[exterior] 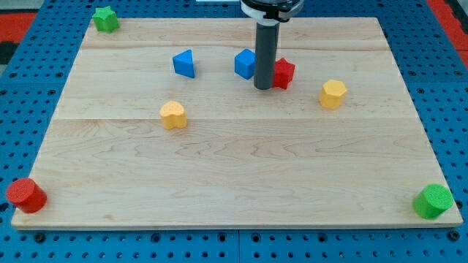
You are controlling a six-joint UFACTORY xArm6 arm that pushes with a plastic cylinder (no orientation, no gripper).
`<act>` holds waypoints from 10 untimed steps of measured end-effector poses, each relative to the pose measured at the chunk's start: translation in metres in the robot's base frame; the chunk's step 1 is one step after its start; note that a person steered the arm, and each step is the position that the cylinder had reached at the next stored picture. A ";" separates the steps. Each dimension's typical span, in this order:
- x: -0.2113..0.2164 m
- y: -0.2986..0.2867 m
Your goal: Slide the red star towards top right
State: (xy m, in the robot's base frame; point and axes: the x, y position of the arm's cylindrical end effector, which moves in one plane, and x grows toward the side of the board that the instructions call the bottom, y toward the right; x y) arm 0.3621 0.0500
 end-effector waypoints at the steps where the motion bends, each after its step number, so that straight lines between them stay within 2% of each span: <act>1: -0.037 0.001; 2: -0.050 0.002; 4: -0.028 -0.017; 5: -0.027 0.003; 7: -0.029 0.081; 8: -0.048 0.085; 9: -0.069 0.057; 10: -0.072 0.052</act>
State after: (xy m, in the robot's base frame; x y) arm 0.2906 0.1024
